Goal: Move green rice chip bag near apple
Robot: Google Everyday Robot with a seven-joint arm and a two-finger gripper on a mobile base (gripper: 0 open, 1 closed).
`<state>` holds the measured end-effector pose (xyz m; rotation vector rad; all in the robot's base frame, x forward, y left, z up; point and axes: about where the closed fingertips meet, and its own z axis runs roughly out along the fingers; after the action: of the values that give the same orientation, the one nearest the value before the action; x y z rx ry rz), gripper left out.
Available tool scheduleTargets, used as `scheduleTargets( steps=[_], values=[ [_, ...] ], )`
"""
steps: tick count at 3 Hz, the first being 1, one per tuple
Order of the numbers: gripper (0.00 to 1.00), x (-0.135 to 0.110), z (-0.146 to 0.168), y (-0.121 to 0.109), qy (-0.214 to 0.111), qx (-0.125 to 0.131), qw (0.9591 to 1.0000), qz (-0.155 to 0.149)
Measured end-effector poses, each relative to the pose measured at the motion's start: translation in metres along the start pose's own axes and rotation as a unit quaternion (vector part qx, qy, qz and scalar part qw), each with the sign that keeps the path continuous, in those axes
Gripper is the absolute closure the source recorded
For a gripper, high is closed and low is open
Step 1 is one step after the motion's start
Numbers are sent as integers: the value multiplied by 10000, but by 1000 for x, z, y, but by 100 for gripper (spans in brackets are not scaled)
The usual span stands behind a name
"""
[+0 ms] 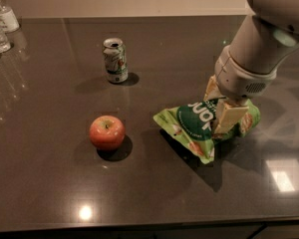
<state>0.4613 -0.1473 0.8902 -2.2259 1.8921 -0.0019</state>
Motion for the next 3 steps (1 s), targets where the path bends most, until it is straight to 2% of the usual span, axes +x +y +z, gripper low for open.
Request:
scheduleTargets(
  steps=[3],
  values=[
    [100,-45,10,-38,-471,54,9987,175]
  ],
)
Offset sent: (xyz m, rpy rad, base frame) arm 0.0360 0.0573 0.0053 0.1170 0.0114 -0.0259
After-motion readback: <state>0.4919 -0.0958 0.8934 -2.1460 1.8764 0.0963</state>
